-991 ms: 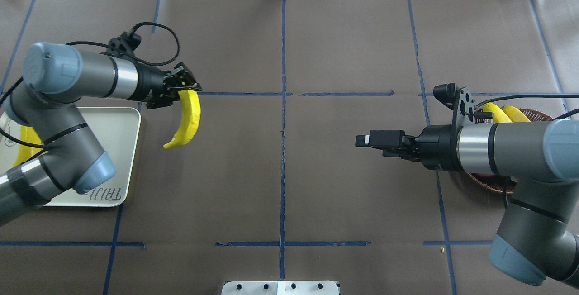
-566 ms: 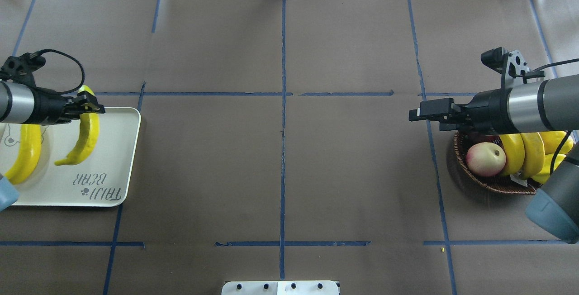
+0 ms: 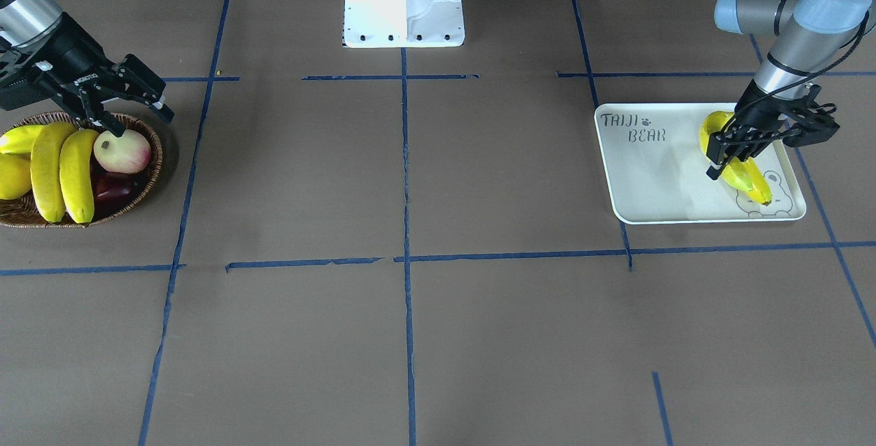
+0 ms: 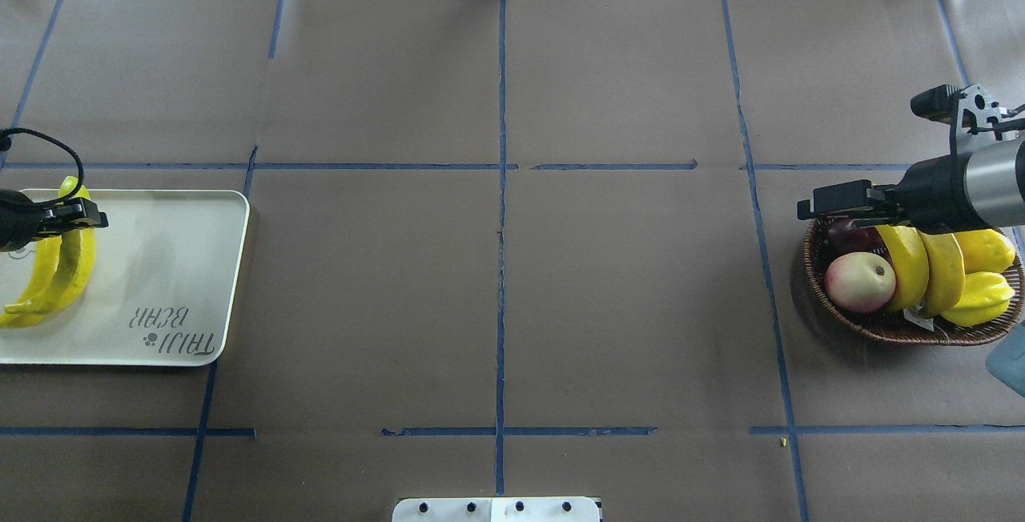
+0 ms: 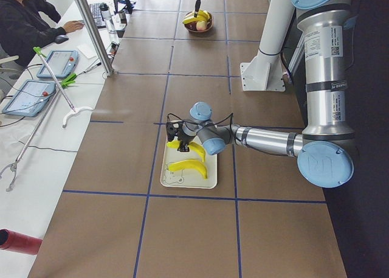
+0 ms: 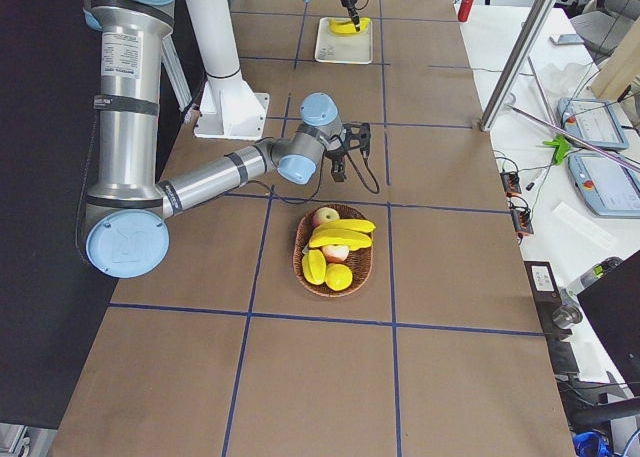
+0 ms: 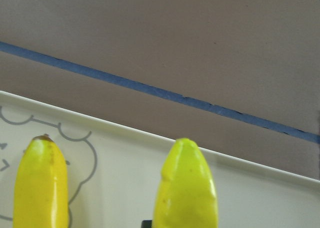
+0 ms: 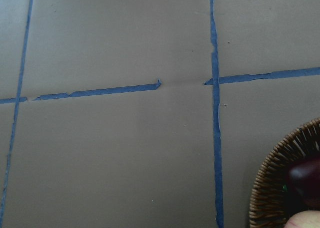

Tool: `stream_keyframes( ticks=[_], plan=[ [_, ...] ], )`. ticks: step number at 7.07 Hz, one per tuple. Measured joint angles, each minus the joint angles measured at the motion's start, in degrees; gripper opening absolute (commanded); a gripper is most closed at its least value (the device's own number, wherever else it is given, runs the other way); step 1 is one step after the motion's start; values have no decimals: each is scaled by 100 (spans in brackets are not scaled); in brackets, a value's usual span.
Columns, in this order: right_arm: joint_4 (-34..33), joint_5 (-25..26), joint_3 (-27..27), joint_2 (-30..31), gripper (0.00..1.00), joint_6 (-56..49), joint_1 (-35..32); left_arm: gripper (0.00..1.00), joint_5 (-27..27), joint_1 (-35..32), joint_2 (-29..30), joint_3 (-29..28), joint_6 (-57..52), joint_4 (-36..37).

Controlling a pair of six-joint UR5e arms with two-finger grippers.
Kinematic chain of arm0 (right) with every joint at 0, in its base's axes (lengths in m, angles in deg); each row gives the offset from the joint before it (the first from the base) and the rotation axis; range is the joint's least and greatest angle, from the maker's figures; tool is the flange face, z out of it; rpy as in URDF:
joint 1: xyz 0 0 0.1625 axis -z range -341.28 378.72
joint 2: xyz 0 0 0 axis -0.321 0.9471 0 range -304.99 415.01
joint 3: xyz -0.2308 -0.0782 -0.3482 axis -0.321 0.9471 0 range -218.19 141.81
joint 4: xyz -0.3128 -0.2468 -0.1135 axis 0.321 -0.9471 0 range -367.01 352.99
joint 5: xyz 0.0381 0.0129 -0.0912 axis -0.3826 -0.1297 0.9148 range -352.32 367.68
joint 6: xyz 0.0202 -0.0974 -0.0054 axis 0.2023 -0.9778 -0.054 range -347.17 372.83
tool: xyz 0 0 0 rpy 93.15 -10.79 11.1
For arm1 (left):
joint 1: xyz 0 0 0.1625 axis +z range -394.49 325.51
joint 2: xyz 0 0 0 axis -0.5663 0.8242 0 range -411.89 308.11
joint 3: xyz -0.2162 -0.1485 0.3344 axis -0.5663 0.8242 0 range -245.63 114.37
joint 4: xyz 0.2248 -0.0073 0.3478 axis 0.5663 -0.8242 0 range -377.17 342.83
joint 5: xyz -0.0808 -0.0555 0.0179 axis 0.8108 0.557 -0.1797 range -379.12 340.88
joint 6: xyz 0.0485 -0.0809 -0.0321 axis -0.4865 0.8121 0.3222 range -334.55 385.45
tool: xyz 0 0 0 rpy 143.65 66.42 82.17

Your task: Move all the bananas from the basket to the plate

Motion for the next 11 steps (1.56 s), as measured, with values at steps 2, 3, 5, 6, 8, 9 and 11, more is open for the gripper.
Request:
stream_keyframes(
  ticks=[2, 3, 5, 6, 8, 9, 11],
  plan=[
    [15, 51, 3, 206, 100, -35, -14, 100, 3, 9, 45, 16, 8, -1],
    [40, 83, 4, 402, 100, -66, -16, 100, 23, 10, 70, 61, 34, -2],
    [88, 257, 130, 779, 100, -306, -14, 100, 257, 11, 96, 275, 77, 3],
    [100, 321, 217, 932, 100, -555, -13, 100, 364, 17, 112, 368, 152, 5],
    [86, 261, 274, 1080, 100, -830, -141, 100, 434, 25, 186, 413, 331, 6],
    [68, 78, 234, 1093, 100, -880, -314, 100, 443, 27, 213, 409, 361, 6],
    [29, -64, 214, 1235, 100, -1060, -469, 100, 447, 34, 237, 387, 384, 6]
  ],
)
